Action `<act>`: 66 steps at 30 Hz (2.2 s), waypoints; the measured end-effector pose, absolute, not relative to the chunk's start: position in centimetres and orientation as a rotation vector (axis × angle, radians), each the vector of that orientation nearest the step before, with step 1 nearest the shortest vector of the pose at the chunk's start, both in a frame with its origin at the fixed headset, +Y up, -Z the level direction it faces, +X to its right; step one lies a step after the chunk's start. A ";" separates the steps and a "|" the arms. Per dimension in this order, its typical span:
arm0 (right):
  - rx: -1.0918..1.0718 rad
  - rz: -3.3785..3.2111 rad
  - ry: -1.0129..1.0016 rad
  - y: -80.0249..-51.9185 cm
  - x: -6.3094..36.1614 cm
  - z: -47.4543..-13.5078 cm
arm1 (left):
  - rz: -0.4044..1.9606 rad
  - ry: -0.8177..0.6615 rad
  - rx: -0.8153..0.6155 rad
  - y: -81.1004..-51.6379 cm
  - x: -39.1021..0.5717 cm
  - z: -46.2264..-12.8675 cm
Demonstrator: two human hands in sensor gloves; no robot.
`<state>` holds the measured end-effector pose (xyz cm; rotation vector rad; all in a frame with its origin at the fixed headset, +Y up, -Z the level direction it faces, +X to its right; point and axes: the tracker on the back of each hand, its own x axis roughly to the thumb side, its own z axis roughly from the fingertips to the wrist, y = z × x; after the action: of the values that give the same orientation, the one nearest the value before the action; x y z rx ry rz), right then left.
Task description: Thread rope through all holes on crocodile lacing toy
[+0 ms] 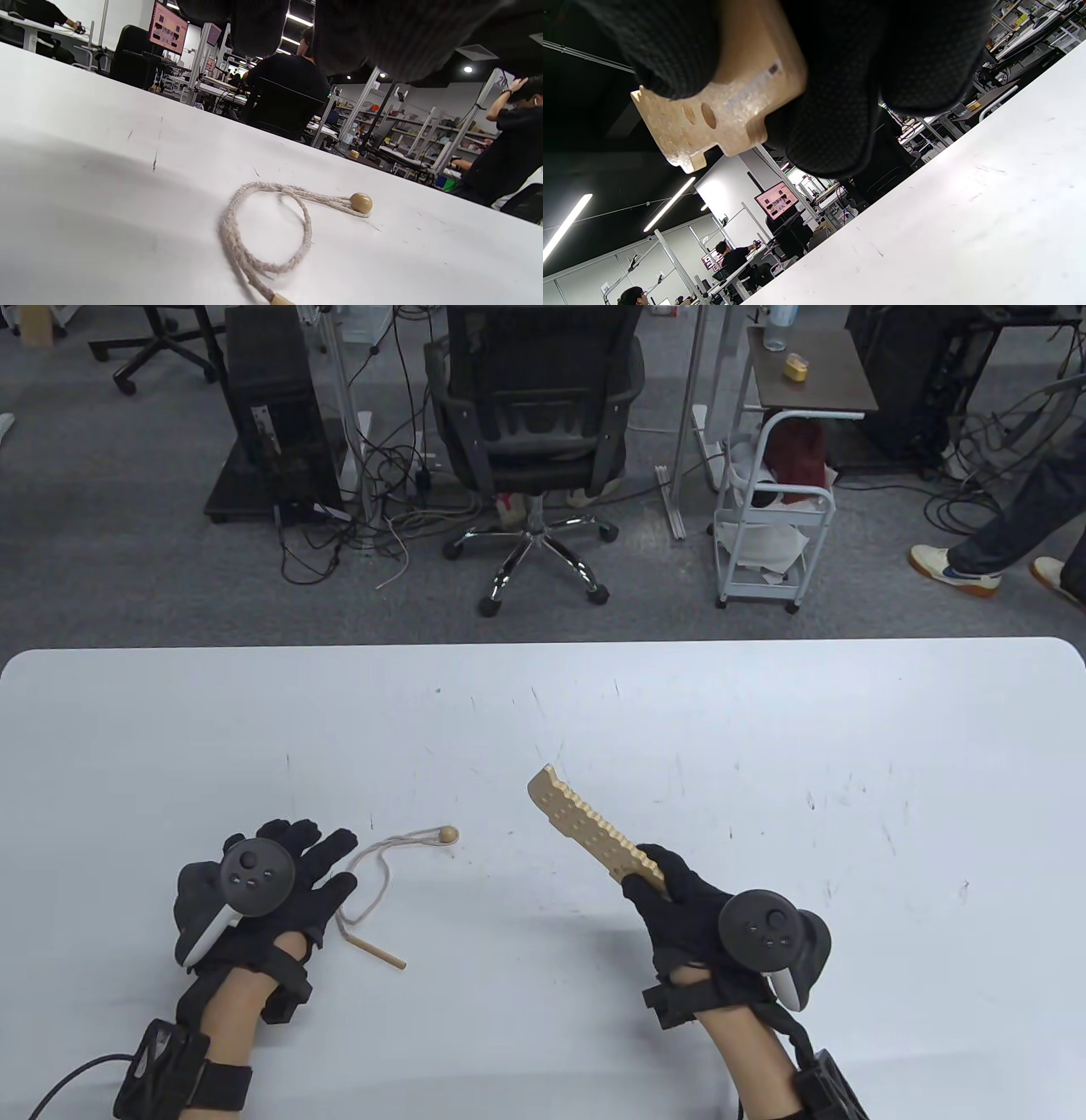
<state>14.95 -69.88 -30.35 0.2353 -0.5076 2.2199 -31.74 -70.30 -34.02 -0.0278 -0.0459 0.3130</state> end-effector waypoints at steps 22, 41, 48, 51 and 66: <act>0.217 2.187 -0.518 -69.8 15.0 -30.3 | -0.167 -0.196 -0.274 -72.4 -26.3 -33.5; 0.265 2.204 -0.518 -69.8 14.3 -30.2 | -0.433 -0.327 -0.177 -75.0 -23.0 -33.5; 0.255 2.198 -0.520 -69.8 14.5 -30.2 | -0.396 -0.312 -0.210 -75.8 -23.8 -34.0; 0.256 2.200 -0.515 -69.7 14.4 -30.3 | -0.357 -0.288 -0.243 -76.1 -24.4 -34.6; 0.232 2.178 -0.526 -69.4 14.9 -30.3 | 0.216 -0.217 0.049 -68.2 -29.1 -33.2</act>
<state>14.85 -69.42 -30.30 0.2317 -0.5256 2.1783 -29.14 -68.18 -33.25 0.0493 -0.2169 0.2164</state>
